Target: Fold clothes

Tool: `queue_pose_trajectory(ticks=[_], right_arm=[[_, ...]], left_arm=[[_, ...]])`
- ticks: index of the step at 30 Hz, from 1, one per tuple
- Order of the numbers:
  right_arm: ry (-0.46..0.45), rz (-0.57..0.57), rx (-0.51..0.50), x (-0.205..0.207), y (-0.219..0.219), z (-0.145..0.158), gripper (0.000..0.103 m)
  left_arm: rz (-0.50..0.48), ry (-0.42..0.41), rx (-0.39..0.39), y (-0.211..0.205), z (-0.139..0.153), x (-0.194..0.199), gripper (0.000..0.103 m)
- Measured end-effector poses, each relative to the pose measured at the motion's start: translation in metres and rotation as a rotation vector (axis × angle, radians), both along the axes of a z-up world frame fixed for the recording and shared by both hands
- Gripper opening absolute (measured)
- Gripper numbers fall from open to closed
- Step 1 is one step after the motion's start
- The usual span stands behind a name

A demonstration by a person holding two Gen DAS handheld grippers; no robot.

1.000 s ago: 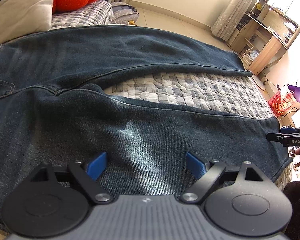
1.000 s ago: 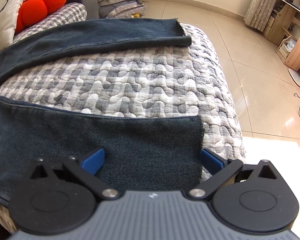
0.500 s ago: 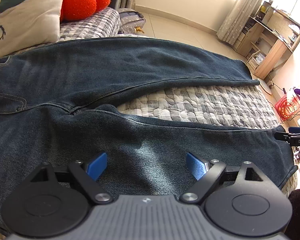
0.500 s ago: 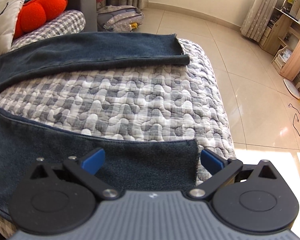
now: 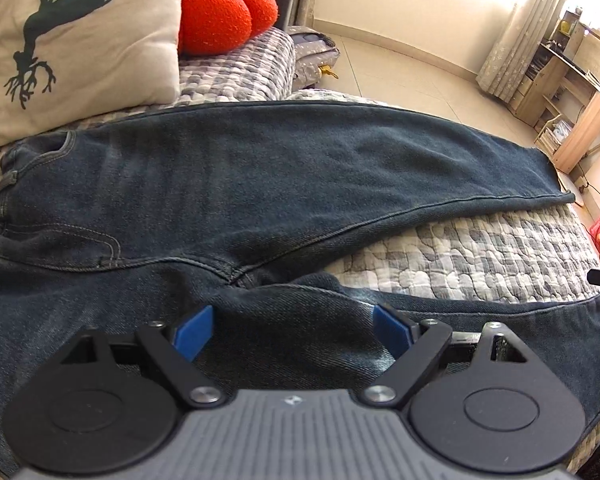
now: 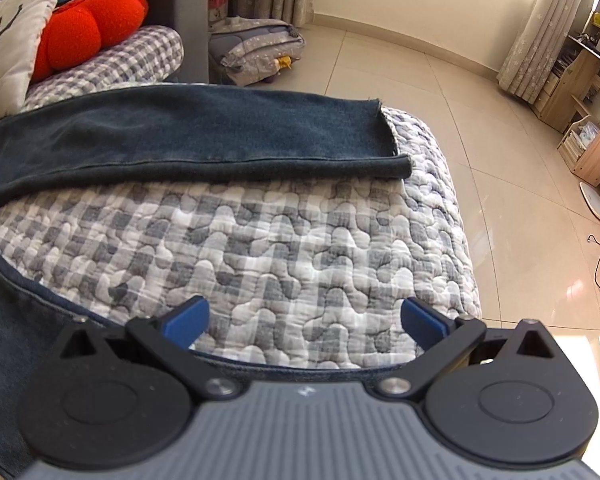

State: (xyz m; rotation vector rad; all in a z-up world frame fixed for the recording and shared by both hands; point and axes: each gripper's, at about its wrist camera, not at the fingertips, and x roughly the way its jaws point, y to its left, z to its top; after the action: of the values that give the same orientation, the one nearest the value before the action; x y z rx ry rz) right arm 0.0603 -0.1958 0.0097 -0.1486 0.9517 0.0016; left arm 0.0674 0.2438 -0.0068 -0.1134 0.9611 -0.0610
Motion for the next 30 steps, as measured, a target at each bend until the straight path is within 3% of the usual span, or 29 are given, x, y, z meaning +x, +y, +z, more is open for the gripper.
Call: queue_pose_trajectory(ticks=[19,30], right_arm=[[-0.01,-0.023,0.038,0.059,0.0,-0.004,0.101],[-0.026,-0.08,0.075,0.07,-0.022,-0.006,0.101]], left_arm=[[0.131,-0.045,-0.056,0.051,0.005,0.049,0.087],[0.315,-0.076,-0.141,0.127,0.018,0.043,0.087]])
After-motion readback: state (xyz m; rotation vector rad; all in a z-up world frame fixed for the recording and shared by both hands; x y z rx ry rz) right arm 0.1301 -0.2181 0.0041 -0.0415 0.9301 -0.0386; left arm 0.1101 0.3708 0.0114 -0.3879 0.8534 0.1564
